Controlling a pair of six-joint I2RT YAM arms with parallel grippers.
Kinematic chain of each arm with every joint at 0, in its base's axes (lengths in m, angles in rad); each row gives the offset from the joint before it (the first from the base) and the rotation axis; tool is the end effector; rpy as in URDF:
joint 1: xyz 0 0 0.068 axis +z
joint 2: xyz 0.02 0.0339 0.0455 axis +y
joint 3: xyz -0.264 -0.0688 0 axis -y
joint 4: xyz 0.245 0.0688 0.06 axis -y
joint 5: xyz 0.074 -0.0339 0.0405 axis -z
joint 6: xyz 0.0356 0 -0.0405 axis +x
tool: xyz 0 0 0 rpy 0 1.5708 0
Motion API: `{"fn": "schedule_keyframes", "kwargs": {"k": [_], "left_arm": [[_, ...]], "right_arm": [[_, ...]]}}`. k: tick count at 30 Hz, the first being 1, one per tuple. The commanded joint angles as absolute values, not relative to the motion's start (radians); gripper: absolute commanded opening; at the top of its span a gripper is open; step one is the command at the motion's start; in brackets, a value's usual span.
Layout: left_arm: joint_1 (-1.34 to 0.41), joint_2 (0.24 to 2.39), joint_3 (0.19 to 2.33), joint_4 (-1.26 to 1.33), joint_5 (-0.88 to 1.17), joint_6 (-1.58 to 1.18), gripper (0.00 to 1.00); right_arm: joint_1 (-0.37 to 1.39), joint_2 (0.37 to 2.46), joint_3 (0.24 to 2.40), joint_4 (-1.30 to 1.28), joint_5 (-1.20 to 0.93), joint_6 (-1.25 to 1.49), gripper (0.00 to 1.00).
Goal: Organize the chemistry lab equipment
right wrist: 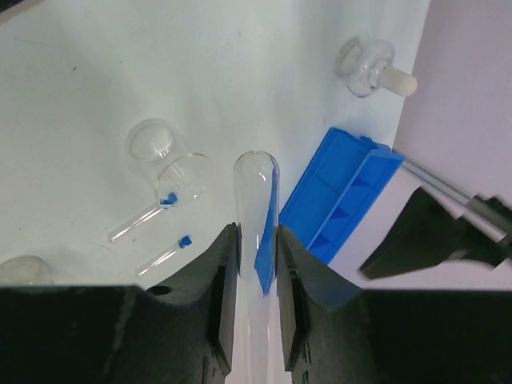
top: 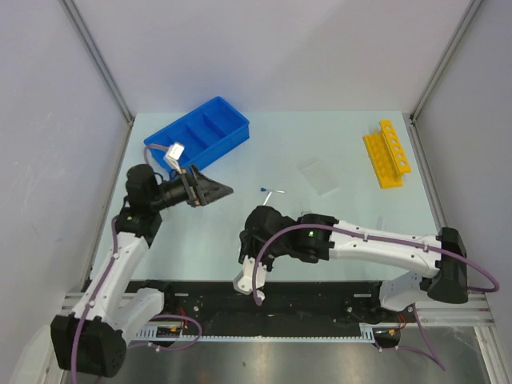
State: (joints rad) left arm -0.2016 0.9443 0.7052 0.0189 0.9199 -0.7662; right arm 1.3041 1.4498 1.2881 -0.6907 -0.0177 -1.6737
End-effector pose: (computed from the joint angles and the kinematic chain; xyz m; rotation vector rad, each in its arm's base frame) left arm 0.2008 -0.0699 0.3068 0.1871 1.9546 -1.4804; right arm 0.0815 0.3009 0.3128 -2.4208 0.1906 -0.1464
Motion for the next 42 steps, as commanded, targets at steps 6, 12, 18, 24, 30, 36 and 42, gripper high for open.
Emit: {"fn": "schedule_keyframes", "kwargs": {"k": [6,12,18,24,30,36,42], "left_arm": [[-0.003,0.709,0.807,-0.236,0.588,-0.464,1.00],[0.025,0.684,0.772,-0.302,0.505,-0.347,1.00],[0.025,0.683,0.721,-0.298,0.528,-0.304,1.00],[0.025,0.677,0.675,-0.298,0.551,-0.256,1.00],[0.025,0.663,0.658,-0.318,0.568,-0.230,1.00],[0.025,0.652,0.647,-0.314,0.574,-0.233,1.00],[0.025,0.644,0.640,-0.308,0.577,-0.238,1.00]], "right_arm": [[1.171,1.302,1.290,-0.592,-0.144,-1.342,0.22],[0.977,1.243,1.290,-0.528,-0.244,-1.172,0.22],[0.770,1.215,1.290,-0.483,-0.328,-1.014,0.23],[0.595,1.210,1.292,-0.459,-0.409,-0.884,0.23],[0.464,1.209,1.292,-0.425,-0.474,-0.778,0.23],[0.365,1.213,1.295,-0.384,-0.514,-0.690,0.23],[0.241,1.230,1.296,-0.321,-0.561,-0.608,0.23]]}}
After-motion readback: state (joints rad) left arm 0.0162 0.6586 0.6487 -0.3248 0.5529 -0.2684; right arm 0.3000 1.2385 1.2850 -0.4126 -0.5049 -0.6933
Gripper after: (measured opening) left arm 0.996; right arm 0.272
